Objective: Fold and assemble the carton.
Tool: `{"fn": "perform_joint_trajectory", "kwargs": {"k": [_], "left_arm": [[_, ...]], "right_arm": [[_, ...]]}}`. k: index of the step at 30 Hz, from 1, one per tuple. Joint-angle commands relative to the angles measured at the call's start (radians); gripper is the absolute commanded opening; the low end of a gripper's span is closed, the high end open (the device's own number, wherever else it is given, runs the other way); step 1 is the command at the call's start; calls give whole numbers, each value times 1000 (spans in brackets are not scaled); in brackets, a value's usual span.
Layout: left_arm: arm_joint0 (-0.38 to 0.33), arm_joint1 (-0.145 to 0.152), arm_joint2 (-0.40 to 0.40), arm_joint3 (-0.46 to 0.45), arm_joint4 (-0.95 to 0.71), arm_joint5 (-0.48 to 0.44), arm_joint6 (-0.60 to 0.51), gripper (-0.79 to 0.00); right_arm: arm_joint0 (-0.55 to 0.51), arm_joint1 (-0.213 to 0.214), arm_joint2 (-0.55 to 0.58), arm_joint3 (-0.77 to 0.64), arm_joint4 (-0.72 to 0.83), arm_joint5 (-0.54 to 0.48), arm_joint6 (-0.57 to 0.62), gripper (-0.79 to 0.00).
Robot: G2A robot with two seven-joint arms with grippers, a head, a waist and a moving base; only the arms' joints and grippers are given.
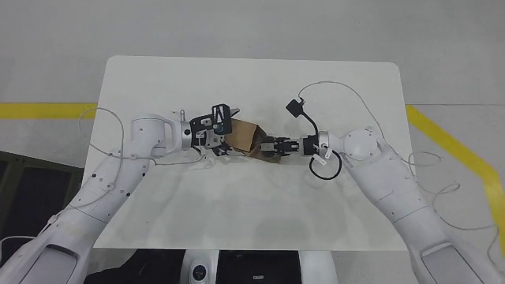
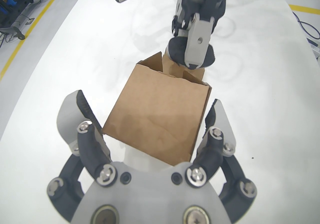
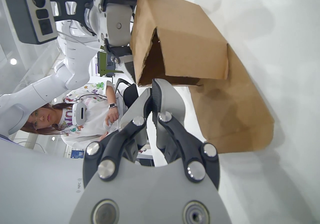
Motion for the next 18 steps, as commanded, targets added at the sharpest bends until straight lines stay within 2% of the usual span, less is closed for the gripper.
{"fn": "perform_joint_trajectory", "kwargs": {"k": [1,7,14,18], "left_arm": [[2,0,-2,2,8,2,8,0],[6,0,-8,0,21,5,21,0],[12,-1,-13,-9,27,5,24,0],[14,-2,-17,-11,30,4,26,0]], "right_arm": [[-19,13,34,-38,-36,33,-17,-785],[-40,29,72,-61,-109,92,-67,-785],[6,3,9,1,-103,110,-99,-785],[34,-16,-35,37,-76,107,-80,-785]]}}
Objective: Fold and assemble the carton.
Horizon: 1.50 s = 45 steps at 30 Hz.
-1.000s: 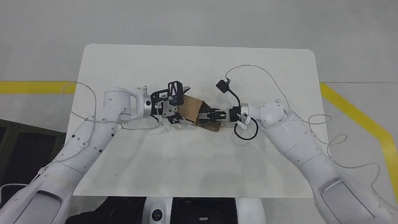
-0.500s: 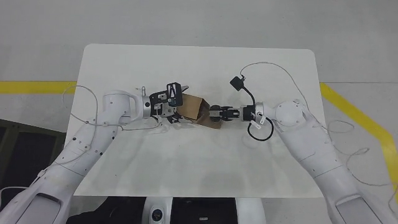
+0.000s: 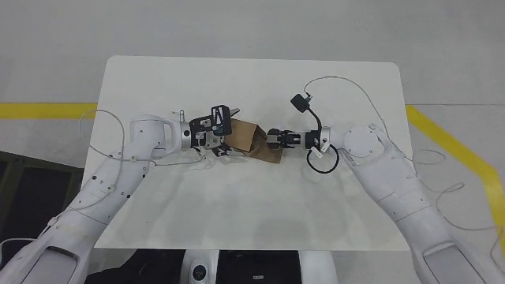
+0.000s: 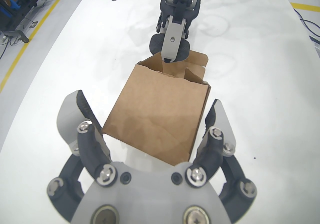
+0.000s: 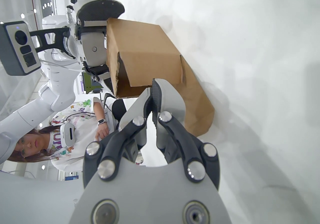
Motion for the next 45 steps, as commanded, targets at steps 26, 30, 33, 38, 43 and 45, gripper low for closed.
{"fn": "perform_joint_trajectory", "kwargs": {"k": [26,30,33,38,43,45], "left_arm": [[19,0,-28,-11,11,-8,4,0],[22,0,-32,-14,14,-8,3,0],[24,0,-34,-15,14,-10,4,0],[27,0,-38,-15,12,-14,1,0],[30,0,-44,-15,9,-17,-3,0],[30,0,-45,-17,6,-19,-5,0]], "right_arm": [[121,-119,-167,235,178,-109,26,-785],[138,-135,-182,268,187,-129,28,-785],[150,-146,-191,290,187,-147,27,-785],[163,-163,-202,324,192,-178,24,-785],[177,-168,-195,346,197,-200,44,-785],[175,-163,-182,346,199,-202,61,-785]]}}
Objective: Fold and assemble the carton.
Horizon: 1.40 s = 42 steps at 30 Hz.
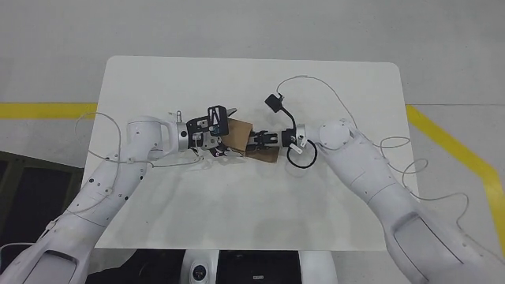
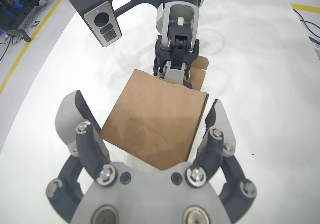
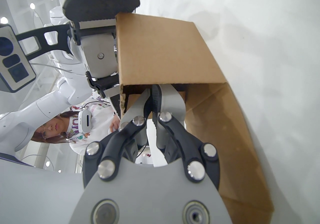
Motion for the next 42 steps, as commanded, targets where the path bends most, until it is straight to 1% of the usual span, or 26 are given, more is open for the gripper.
{"fn": "perform_joint_trajectory", "kwargs": {"k": [1,4,7,11,14,15,16,17,18,22,25,28,35,36,38,42], "left_arm": [[0,0,-1,-1,-3,-2,-2,0],[1,-1,-3,-1,-7,-3,-4,0],[1,-2,-4,-1,-11,-4,-8,0],[2,-3,-6,-1,-17,-2,-13,0],[3,-3,-8,-2,-21,0,-16,0],[3,-4,-9,-4,-22,1,-17,0],[4,-4,-9,-5,-21,2,-18,0],[5,-4,-9,-7,-21,3,-19,0],[5,-4,-10,-8,-21,4,-20,0],[9,-4,-12,-12,-19,4,-20,0],[11,-4,-14,-14,-16,5,-18,0],[13,-4,-16,-14,-16,6,-17,0],[15,-4,-21,-10,-9,5,-15,0],[15,-4,-21,-10,-9,4,-15,0],[15,-4,-23,-8,-9,5,-14,0],[15,-5,-24,-6,-10,2,-13,0]], "right_arm": [[-3,7,14,-4,-3,2,15,-785],[-20,27,44,-22,-10,21,50,-785],[-52,53,89,-76,-13,40,67,-785],[-113,98,169,-192,-54,86,72,-785],[-178,136,241,-308,-111,154,78,-785],[-202,149,267,-348,-135,181,78,-767],[-228,162,292,-387,-159,208,80,-708],[-256,173,317,-425,-180,237,80,-671],[-284,184,342,-459,-199,264,78,-653],[-379,214,414,-564,-245,336,73,-622],[-413,222,429,-595,-259,361,72,-588],[-419,223,424,-587,-263,361,57,-560],[-371,208,368,-499,-253,330,26,-526],[-364,205,358,-489,-250,327,23,-505],[-348,199,340,-473,-244,322,17,-489],[-322,188,307,-445,-222,297,11,-486]]}}
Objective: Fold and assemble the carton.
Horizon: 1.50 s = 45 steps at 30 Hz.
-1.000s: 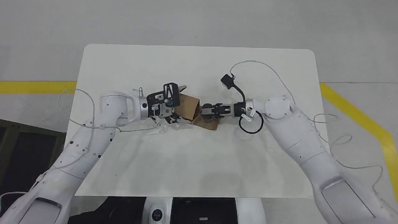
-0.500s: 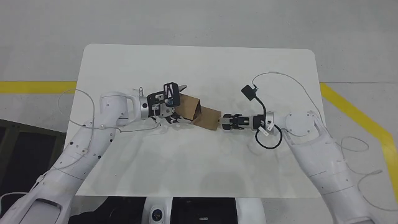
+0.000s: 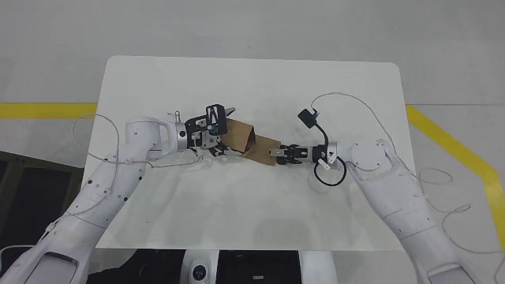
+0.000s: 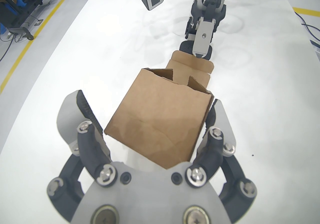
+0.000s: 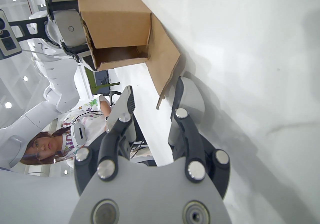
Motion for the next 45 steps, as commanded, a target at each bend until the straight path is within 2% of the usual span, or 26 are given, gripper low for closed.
{"fn": "perform_joint_trajectory", "kwargs": {"k": [1,20,22,25,31,38,45], "left_arm": [[0,0,-1,1,-1,-2,-1,0],[5,-1,-7,-2,4,-7,-1,0],[6,-1,-8,-2,5,-8,0,0],[7,-1,-9,-3,8,-6,-1,0],[8,-1,-10,-7,15,-8,0,0],[10,-1,-11,-9,23,-10,5,0],[11,-1,-12,-9,24,-14,6,0]], "right_arm": [[10,-5,-13,10,20,-18,1,-486],[32,-20,-32,-10,133,-133,-5,-480],[40,-24,-39,3,149,-145,-6,-499],[53,-30,-51,35,177,-164,-2,-582],[94,-47,-84,101,228,-186,23,-594],[150,-67,-129,172,232,-181,45,-693],[191,-79,-155,198,198,-167,43,-668]]}}
